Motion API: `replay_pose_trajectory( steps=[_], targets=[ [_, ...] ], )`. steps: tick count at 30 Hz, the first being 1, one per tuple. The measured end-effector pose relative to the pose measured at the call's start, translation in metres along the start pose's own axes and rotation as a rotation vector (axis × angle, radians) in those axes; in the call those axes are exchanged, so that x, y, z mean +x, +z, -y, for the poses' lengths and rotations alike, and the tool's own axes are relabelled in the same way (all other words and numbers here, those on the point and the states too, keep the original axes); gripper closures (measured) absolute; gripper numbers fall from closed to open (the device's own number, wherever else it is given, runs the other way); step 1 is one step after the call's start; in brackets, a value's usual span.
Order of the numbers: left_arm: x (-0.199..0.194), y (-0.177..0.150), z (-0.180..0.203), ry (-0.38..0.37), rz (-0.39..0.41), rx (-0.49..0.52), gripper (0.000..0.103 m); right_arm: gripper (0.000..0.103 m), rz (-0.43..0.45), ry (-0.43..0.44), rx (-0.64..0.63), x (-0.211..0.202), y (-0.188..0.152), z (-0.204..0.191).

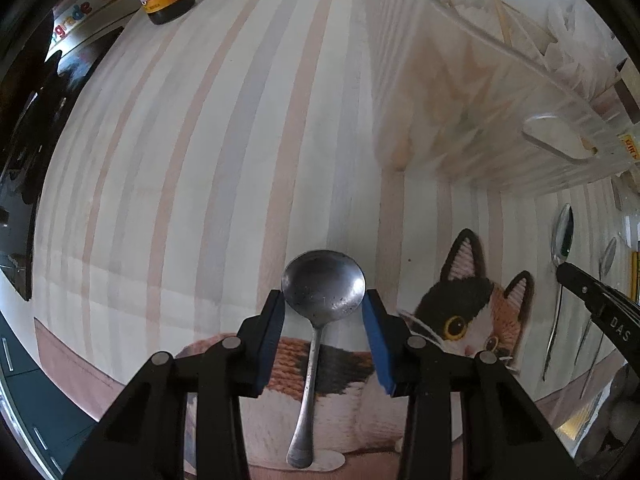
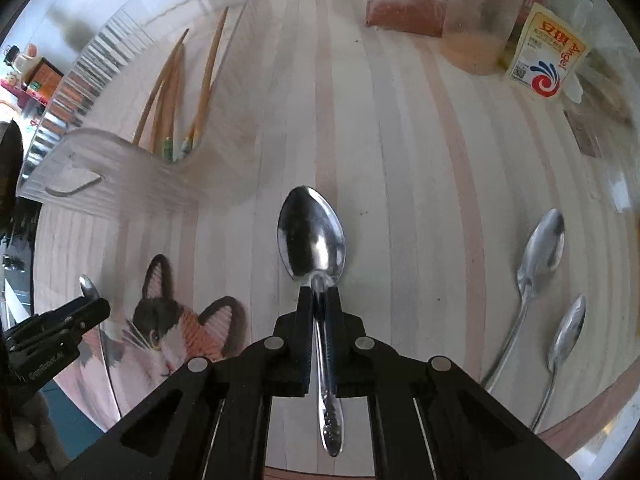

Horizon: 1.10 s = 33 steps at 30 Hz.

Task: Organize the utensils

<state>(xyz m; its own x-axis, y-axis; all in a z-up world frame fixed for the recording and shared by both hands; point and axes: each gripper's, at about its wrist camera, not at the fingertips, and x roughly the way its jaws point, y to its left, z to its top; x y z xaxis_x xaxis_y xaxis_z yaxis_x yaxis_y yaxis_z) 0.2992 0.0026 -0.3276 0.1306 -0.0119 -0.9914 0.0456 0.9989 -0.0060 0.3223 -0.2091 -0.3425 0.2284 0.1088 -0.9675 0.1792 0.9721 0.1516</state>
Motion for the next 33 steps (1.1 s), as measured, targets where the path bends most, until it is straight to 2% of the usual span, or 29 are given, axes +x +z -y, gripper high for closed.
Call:
replay_pose_trajectory(
  steps=[3,4,10,14,15,17,18,19,21,24,25,26,27,28,33],
  targets=[
    [-0.013,-0.008,-0.004,-0.008,0.009,-0.004,0.066,0.099,0.016,0.017,0.009,-0.006,0.002,0.003],
    [-0.018,-0.008,-0.004,-0.009,0.014,-0.006,0.066,0.103,0.025,0.025,0.015,-0.01,0.001,0.006],
    [-0.047,-0.012,-0.013,-0.012,0.052,-0.011,0.066,0.103,0.08,0.082,0.025,-0.039,-0.007,0.019],
    [-0.066,-0.013,-0.02,0.0,0.069,-0.019,0.066,0.102,0.044,0.127,0.089,-0.037,-0.005,0.03],
    [-0.066,-0.014,-0.021,0.009,0.073,-0.023,0.066,0.098,0.03,0.126,0.105,-0.034,-0.003,0.034],
    [-0.062,-0.015,-0.026,0.017,0.071,-0.031,0.066,0.072,0.032,0.117,0.103,-0.033,0.003,0.034],
    [-0.06,-0.014,-0.026,0.027,0.07,-0.034,0.066,0.047,0.043,0.119,0.087,-0.034,0.006,0.031],
    [-0.057,-0.012,-0.026,0.036,0.069,-0.035,0.066,0.039,0.053,0.12,0.062,-0.034,0.009,0.026],
    [-0.053,-0.008,-0.029,0.05,0.06,-0.043,0.066,0.039,0.046,0.058,0.014,-0.029,0.015,0.014],
    [-0.047,-0.001,-0.035,0.059,0.052,-0.056,0.066,0.042,0.025,-0.014,-0.012,-0.014,0.018,0.004],
    [-0.046,0.0,-0.035,0.061,0.052,-0.059,0.066,0.065,0.056,-0.027,-0.02,-0.016,0.018,0.001],
    [-0.043,0.001,-0.034,0.062,0.053,-0.059,0.066,0.07,0.064,-0.028,-0.034,-0.015,0.019,-0.001],
    [-0.043,0.002,-0.033,0.063,0.055,-0.059,0.066,0.086,0.076,-0.048,-0.049,-0.014,0.019,-0.005],
    [-0.044,0.003,-0.033,0.063,0.057,-0.058,0.066,0.093,0.08,-0.041,-0.051,-0.014,0.019,-0.004],
    [-0.048,0.002,-0.025,0.06,0.073,-0.051,0.066,0.1,0.119,0.005,-0.025,-0.028,0.016,0.008]
  ],
)
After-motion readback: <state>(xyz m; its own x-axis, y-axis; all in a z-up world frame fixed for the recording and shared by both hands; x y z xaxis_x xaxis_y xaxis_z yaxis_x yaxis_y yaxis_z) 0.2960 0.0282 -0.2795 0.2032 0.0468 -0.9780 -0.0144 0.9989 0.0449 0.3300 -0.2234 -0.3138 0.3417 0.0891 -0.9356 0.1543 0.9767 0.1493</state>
